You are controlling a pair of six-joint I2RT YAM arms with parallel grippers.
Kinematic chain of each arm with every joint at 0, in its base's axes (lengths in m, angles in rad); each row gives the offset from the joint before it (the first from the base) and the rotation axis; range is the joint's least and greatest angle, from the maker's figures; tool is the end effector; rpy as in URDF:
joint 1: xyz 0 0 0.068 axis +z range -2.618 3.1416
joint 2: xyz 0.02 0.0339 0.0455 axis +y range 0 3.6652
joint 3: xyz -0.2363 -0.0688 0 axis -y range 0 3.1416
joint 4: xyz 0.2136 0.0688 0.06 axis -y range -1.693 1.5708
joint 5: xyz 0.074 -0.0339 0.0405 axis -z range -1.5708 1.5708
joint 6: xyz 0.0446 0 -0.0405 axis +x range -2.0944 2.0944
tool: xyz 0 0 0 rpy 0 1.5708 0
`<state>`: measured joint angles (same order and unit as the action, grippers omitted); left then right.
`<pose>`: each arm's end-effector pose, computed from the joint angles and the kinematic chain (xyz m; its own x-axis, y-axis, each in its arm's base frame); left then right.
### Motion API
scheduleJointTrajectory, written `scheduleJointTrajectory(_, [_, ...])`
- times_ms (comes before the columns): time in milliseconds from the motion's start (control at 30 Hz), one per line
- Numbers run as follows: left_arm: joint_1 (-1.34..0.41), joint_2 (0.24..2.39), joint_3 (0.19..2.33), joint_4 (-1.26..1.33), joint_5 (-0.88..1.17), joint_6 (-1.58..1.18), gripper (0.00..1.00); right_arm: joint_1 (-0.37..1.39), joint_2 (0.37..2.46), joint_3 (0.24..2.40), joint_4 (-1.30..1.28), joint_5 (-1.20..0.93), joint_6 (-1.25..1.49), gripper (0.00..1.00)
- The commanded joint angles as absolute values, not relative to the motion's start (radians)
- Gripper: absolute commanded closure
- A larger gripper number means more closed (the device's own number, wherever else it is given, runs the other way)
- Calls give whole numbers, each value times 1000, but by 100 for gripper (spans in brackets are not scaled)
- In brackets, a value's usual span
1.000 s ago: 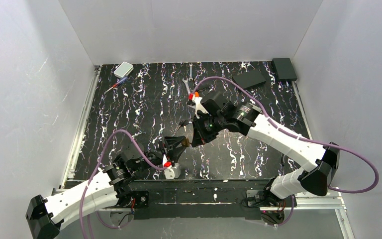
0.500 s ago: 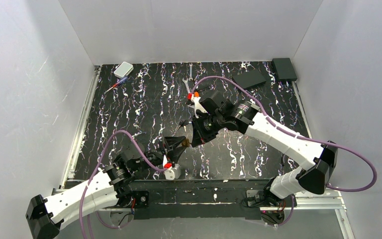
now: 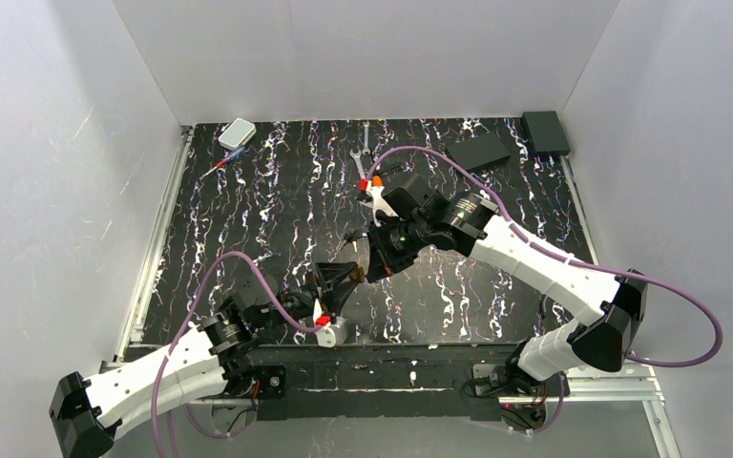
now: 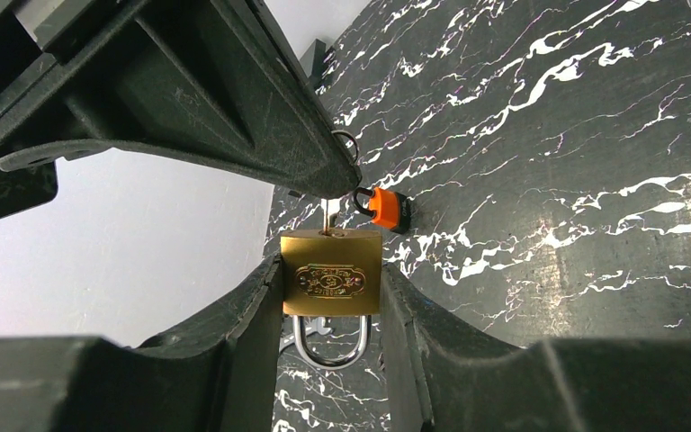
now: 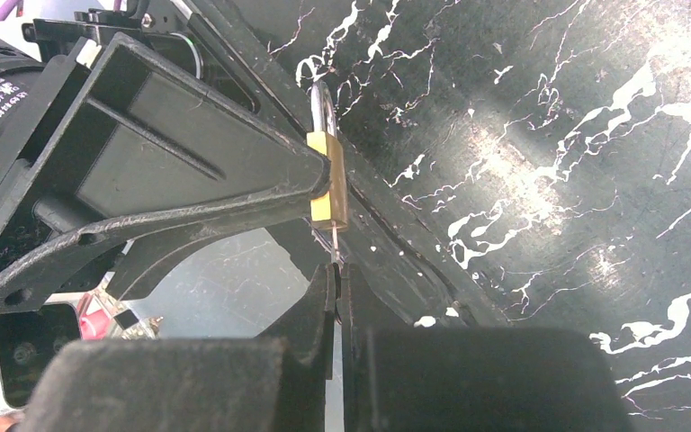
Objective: Unlock with the key
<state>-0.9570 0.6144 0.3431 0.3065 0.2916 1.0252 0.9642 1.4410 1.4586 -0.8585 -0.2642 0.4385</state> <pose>0.0848 -0.1426 0.2544 0.8213 0.2559 -0.5100 0.4748 0.1890 0.8595 0.1500 0.2367 0.3243 -0.7635 -0.3815 -0.5211 -0.6275 0.6287 0.4593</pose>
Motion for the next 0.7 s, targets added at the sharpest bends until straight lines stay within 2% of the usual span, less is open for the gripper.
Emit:
scheduleJointTrajectory(0, [-969, 606, 378, 333, 329, 1027, 100, 962, 1452, 1489, -814, -274, 395, 99])
scheduleJointTrajectory(667, [-973, 623, 371, 333, 318, 1058, 100, 962, 1451, 1492, -803, -244, 392, 99])
